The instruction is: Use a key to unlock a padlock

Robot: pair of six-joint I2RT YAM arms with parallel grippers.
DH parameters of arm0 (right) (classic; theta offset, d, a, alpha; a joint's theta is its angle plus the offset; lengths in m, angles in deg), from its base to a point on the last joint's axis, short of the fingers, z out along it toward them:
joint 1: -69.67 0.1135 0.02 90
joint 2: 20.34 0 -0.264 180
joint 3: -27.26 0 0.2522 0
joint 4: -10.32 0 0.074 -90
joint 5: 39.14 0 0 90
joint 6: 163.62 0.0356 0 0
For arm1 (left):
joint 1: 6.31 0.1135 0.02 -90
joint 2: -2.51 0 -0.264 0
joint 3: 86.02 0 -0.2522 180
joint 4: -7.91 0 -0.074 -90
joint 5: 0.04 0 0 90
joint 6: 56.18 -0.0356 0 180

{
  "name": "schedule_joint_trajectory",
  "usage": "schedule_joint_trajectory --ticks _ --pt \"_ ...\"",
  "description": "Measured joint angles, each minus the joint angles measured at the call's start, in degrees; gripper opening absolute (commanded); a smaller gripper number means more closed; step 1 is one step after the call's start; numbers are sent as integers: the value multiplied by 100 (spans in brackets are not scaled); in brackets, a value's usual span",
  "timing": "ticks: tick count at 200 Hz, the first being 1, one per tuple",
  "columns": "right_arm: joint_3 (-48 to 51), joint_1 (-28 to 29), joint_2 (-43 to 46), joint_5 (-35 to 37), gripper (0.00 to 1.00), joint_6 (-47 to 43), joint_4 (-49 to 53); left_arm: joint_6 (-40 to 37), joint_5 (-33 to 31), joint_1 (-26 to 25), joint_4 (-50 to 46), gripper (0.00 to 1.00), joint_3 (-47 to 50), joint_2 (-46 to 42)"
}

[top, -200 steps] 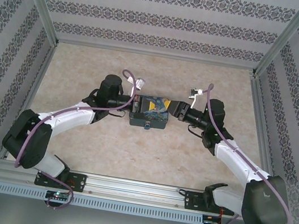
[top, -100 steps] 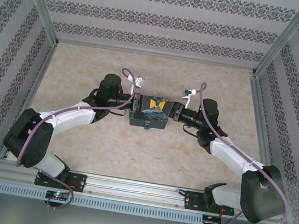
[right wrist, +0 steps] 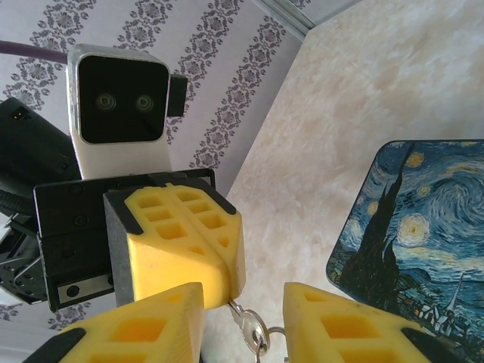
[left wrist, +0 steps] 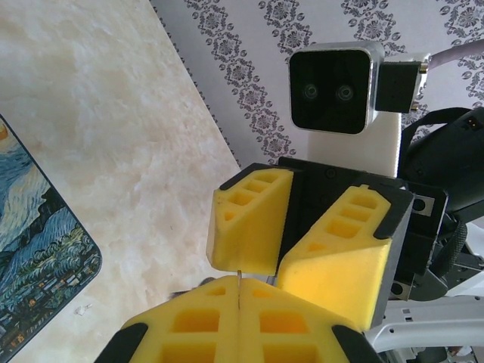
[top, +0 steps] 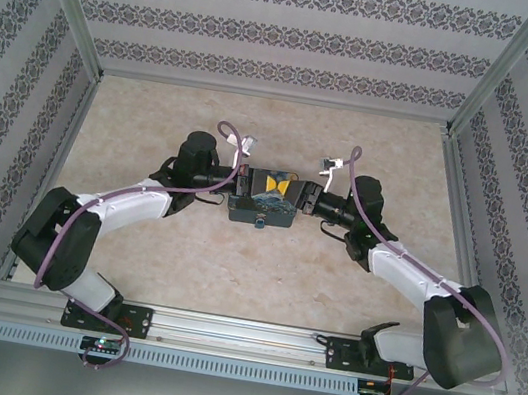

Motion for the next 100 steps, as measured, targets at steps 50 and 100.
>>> schedule_joint_trajectory --ticks 50,100 --pt "52 0 -76 -63 27 61 -166 61 26 0 162 0 0 31" --pt "122 0 -79 -109 23 83 -212 87 83 0 227 0 0 68"
